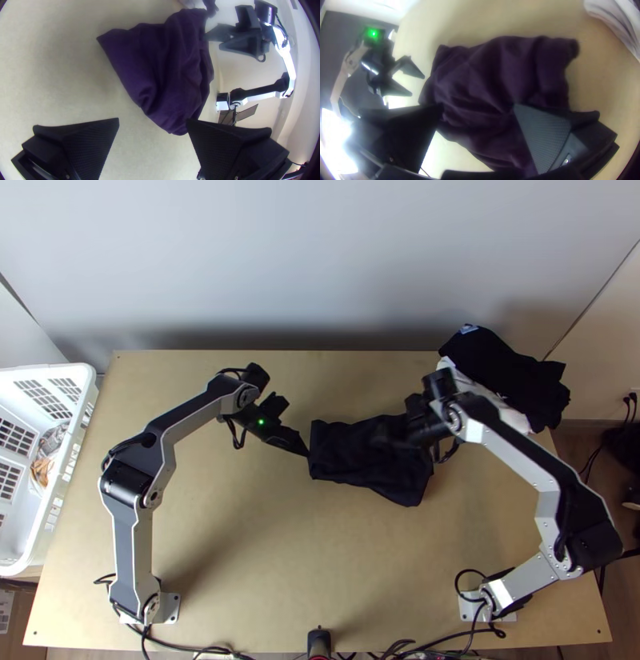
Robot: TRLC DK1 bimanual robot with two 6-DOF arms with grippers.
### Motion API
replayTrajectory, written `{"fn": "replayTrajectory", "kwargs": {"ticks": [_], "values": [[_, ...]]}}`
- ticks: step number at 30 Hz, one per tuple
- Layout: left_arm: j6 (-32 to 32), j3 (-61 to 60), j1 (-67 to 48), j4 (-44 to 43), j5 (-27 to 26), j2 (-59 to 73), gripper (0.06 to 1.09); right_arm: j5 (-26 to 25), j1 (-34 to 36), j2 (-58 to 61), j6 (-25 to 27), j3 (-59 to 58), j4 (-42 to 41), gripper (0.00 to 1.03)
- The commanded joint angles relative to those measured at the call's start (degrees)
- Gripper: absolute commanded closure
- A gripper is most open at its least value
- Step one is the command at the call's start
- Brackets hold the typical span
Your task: Fold the t-shirt
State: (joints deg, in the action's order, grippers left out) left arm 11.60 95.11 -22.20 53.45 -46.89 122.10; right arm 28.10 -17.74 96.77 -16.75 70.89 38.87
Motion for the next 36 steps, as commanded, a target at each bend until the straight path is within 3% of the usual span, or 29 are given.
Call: {"fn": "replayTrajectory", "kwargs": {"ticks": [1, 6, 12, 15, 24, 36], "values": [[0.01, 0.69, 0.49, 0.69, -0.04, -0.20, 0.10, 9.34, 9.04, -2.73, -4.34, 1.44, -0.11, 0.05], [0.18, 1.22, 0.57, 1.22, -0.04, -0.38, 0.10, 14.88, 19.14, -0.97, -4.96, -0.93, -1.96, 0.05], [0.01, 2.45, 0.75, 2.01, -0.04, -0.64, 0.10, 25.16, 28.37, 4.92, -6.54, -7.00, -6.44, 0.05], [0.18, 2.54, 0.75, 2.71, 0.05, -0.73, 0.10, 25.16, 29.69, 4.65, -4.60, -9.81, -8.81, 0.05], [0.62, 2.62, 1.45, 3.77, 0.05, -1.34, 0.10, 25.16, 34.61, 2.63, -0.56, -15.61, -5.74, 0.05], [0.09, 3.77, 1.28, 3.85, 0.05, -1.25, 0.10, 27.54, 31.36, 2.63, 6.29, -21.85, -1.87, 0.05]]}}
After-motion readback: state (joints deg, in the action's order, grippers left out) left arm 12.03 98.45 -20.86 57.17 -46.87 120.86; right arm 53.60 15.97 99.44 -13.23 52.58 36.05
